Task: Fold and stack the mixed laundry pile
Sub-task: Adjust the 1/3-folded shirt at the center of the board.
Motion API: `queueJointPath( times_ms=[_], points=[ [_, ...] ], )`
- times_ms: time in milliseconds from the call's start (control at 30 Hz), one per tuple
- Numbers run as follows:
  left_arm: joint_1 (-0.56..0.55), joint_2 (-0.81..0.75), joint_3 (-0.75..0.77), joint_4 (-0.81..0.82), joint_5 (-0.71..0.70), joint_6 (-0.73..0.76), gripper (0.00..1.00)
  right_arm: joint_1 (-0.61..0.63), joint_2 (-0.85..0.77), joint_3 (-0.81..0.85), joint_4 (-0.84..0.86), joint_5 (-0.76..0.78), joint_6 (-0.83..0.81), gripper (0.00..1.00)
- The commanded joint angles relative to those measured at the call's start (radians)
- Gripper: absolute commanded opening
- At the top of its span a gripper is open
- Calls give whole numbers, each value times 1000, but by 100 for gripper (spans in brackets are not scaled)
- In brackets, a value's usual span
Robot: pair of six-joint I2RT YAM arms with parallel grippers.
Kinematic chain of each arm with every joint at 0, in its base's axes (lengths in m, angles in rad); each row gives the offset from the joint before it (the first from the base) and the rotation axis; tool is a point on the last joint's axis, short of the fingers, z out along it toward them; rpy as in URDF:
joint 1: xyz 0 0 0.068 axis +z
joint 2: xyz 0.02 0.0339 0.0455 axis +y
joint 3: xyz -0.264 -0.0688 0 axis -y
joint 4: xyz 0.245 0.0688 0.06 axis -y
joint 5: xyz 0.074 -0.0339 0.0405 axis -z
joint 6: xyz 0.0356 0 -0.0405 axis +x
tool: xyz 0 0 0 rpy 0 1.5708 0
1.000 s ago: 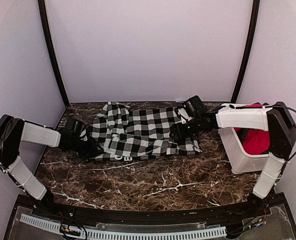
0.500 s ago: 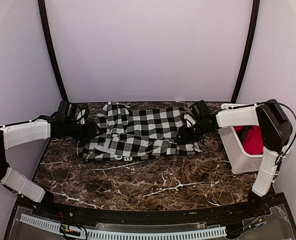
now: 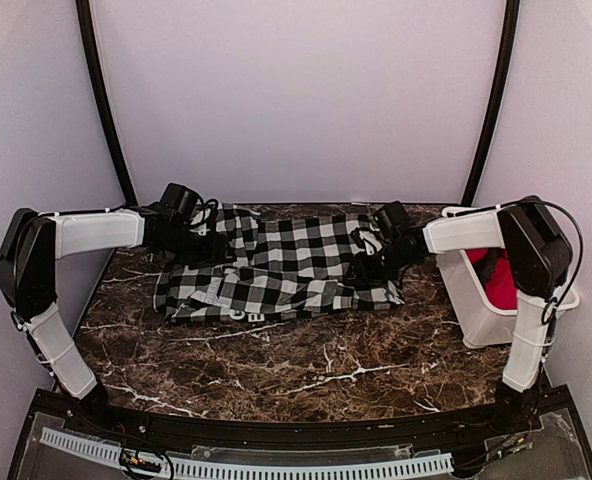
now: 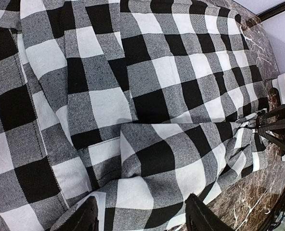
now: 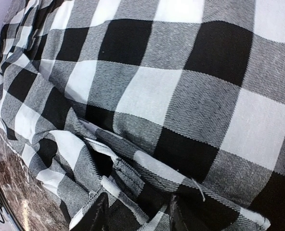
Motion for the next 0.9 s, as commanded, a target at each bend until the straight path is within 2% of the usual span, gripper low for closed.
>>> queueJointPath(
  times_ms=[0,100,167,200,500,733,833,867],
  points=[
    [-2,-24,35,-49,-31,29,61,-5,43,52,15,-41,-19,32],
    [-2,-47,24,-79,-78,43,61,-6,61,75,2,-50,-29,19],
    [-1,-66,10,-79,-96,46,62,-6,67,90,-10,-49,-35,1],
    [0,-76,7,-80,-97,46,62,-8,67,99,-19,-45,-39,0],
    [60,-129,-56,-45,-85,4,63,-26,4,168,-58,79,-84,0],
    [95,-131,-76,-41,-115,-25,65,-55,51,222,-110,162,-127,0],
    [106,-115,-77,-41,-117,-29,65,-54,97,234,-128,142,-137,0],
    [106,-109,-74,-44,-121,-29,66,-54,113,244,-141,133,-140,5]
  ],
)
